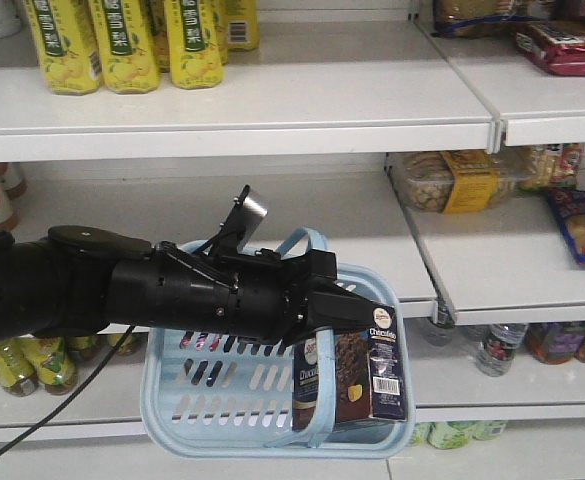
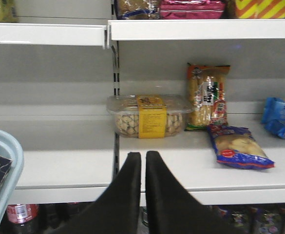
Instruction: Left arm holds basket, right arm returns cookies
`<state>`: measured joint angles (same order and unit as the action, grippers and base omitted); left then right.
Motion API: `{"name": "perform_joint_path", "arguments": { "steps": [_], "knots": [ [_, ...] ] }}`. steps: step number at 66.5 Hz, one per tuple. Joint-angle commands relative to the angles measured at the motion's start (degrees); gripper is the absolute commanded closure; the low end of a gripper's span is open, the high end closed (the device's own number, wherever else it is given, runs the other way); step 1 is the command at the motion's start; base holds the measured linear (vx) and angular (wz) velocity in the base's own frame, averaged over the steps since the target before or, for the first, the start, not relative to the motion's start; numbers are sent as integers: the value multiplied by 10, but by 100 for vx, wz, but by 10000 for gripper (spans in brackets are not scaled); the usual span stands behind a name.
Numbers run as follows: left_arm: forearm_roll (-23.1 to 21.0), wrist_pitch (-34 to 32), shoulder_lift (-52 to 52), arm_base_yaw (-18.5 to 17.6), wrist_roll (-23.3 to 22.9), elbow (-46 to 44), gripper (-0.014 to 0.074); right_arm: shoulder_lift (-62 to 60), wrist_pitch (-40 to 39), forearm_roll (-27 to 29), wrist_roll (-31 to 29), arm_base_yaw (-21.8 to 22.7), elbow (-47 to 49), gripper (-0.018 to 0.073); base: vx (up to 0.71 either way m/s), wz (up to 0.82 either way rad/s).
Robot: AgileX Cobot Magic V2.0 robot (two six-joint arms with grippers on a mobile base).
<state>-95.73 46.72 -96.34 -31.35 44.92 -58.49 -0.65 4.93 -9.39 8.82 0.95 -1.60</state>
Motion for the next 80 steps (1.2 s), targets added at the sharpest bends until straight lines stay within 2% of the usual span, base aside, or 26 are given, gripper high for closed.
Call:
{"name": "perform_joint_path", "arguments": {
  "steps": [1, 22, 80],
  "knots": [
    [-62, 33, 30, -1, 4, -17, 599, -7, -42, -6, 0, 2, -10, 565, 11, 39],
    [-62, 33, 30, -1, 4, -17, 599, -7, -42, -6, 0, 2, -10, 565, 9, 21],
    [-62, 33, 30, -1, 4, -17, 599, -7, -42, -6, 0, 2, -10, 565, 7, -1]
  ]
}}
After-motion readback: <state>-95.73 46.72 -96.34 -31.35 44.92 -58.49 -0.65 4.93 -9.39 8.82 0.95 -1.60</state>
